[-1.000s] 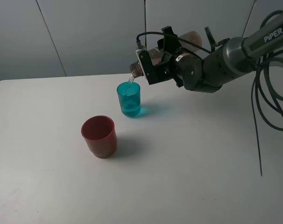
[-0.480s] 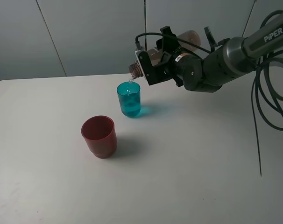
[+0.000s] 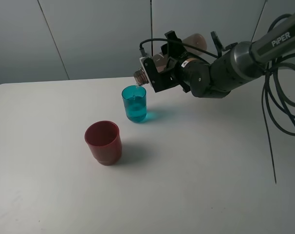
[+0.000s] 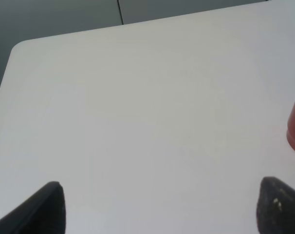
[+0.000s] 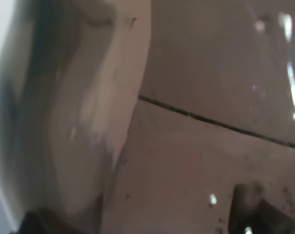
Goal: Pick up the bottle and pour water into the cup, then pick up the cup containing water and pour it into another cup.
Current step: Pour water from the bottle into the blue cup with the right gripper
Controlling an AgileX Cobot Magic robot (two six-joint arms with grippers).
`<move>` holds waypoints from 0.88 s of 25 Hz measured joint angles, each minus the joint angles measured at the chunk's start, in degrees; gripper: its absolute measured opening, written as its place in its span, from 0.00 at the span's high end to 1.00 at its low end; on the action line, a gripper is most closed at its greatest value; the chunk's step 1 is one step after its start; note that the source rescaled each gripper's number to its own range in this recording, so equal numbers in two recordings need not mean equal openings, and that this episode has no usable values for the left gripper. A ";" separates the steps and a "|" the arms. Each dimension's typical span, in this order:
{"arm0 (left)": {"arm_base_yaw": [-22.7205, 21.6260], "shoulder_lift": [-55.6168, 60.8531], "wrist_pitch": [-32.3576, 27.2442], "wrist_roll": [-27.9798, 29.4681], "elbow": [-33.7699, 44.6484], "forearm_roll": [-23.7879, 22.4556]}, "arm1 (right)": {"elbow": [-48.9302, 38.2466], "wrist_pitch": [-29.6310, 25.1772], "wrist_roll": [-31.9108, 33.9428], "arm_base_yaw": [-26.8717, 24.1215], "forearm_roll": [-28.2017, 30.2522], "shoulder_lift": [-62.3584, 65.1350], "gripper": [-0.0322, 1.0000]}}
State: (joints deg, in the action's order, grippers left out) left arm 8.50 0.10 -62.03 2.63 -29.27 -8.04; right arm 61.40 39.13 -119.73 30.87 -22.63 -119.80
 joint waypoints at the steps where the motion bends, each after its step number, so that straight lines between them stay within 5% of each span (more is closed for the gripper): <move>1: 0.00 0.00 0.00 0.00 0.00 0.00 | 0.00 0.00 0.00 0.00 0.44 0.00 0.97; 22: 0.00 0.00 0.00 -0.12 0.00 0.00 | 0.00 0.38 0.00 0.00 2.09 -1.15 0.97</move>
State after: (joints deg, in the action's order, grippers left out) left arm 8.50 0.10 -62.03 2.51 -29.27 -8.04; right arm 61.40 39.51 -119.73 30.87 -20.53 -120.95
